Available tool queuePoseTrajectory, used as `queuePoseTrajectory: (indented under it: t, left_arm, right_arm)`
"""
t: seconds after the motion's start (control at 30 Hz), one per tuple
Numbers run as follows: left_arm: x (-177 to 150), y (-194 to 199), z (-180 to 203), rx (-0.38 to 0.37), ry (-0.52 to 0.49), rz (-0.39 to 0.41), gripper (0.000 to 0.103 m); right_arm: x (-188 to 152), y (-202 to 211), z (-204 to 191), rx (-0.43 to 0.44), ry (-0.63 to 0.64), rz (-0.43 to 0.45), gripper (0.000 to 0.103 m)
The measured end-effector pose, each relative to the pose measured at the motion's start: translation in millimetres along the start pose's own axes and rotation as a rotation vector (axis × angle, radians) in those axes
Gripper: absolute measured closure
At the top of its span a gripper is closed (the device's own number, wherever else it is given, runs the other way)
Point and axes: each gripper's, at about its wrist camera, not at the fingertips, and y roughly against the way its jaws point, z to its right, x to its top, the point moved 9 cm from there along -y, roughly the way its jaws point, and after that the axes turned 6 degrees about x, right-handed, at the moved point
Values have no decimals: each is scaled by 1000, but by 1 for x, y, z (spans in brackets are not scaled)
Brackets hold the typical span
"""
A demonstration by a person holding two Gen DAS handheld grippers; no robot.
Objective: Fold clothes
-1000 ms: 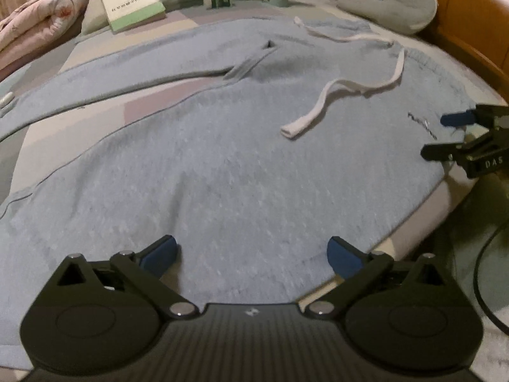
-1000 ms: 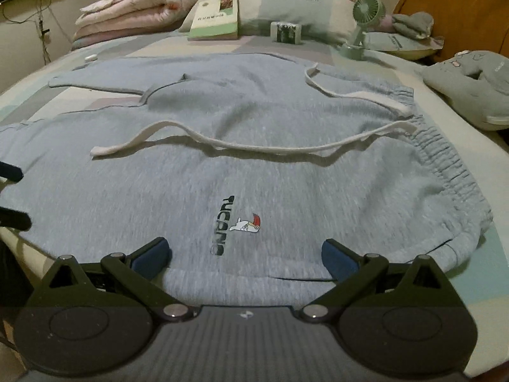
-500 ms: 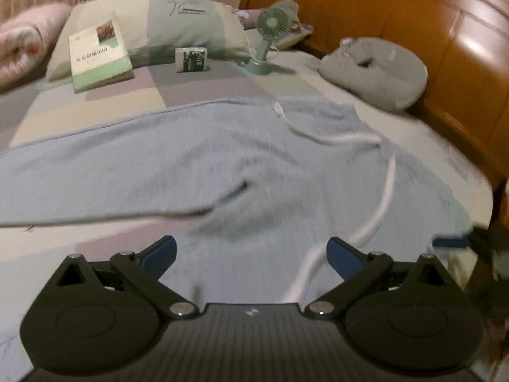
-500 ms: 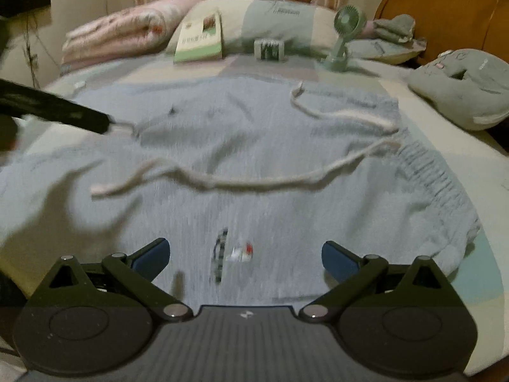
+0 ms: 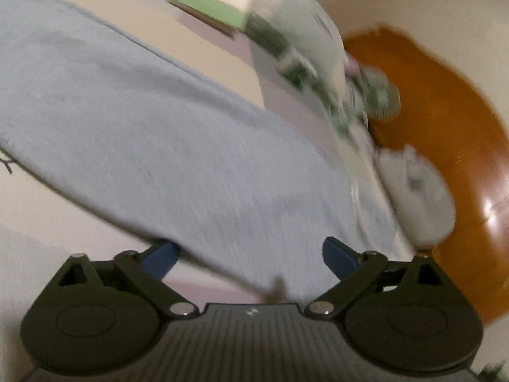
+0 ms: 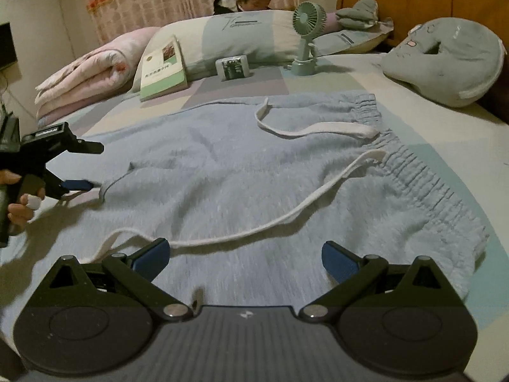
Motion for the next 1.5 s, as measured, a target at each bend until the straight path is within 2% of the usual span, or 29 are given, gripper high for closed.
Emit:
queuePoseTrajectory:
  t: [0.03, 0.07, 0.1, 0.13, 0.17, 0.2, 0.3, 0.43, 0.53, 0.67, 0.77, 0.93, 1.03, 1.07, 1.2, 1.23, 1.3, 1.37, 1.4, 1.5]
  left_arm:
    - [4, -1, -6, 10, 29, 20, 21]
    - [8, -2, -12, 20, 59, 39, 40]
    - [11, -3, -17, 37, 81, 57, 52]
    - [13, -4, -22, 74, 79, 66, 79]
    - [14, -4, -24, 97, 68, 68, 91]
    - [15, -4, -26, 121, 56, 70, 97]
    - [20, -3, -30, 190, 21, 80, 99]
    - [36, 6, -42, 261, -8, 109, 99]
    - [40, 11, -49, 257, -12, 91, 93]
    - [35, 26, -46, 298, -82, 67, 88]
    - [32, 46, -43, 359, -158, 56, 70]
    - [48, 74, -32, 384, -241, 101, 53]
    - [63, 66, -22, 384, -281, 122, 37]
    - [67, 57, -18, 382, -308, 116, 36]
    - [81, 16, -19, 462, -413, 103, 36]
    - [84, 8, -26, 484, -416, 90, 36]
    - [84, 1, -47, 492, -358, 46, 37]
    - [78, 7, -54, 443, -366, 66, 32]
    - [73, 12, -55, 438, -414, 71, 32]
    - [55, 25, -60, 501, -611, 69, 32]
  right_arm:
    - [1, -1, 1, -3, -8, 4, 0]
    - [1, -2, 3, -13, -18, 5, 0]
    - [1, -3, 5, -21, -28, 6, 0]
    - [0, -4, 8, -29, -39, 5, 0]
    - [0, -5, 11, -34, -50, 4, 0]
    - [-1, -5, 13, -40, -60, 4, 0]
    - [-2, -3, 21, -57, -93, 4, 0]
    - [-1, 0, 24, -60, -99, 9, 0]
    - [-2, -2, 23, -65, -99, 2, 0]
    - [0, -2, 19, -57, -92, 3, 0]
    - [2, 0, 16, -56, -73, 11, 0]
    - [10, 2, 7, -39, -43, 21, 0]
    - [14, 0, 1, -28, -32, 27, 0]
    - [15, 0, -2, -27, -27, 26, 0]
    - [17, -1, -9, -36, 11, 18, 0]
    - [18, -1, -10, -41, 23, 15, 0]
    - [18, -1, -10, -51, 47, 11, 0]
    - [18, -3, -9, -64, 60, 2, 0]
    - [18, -5, -8, -65, 59, -5, 0]
    - [18, -13, -6, -66, 47, -26, 0]
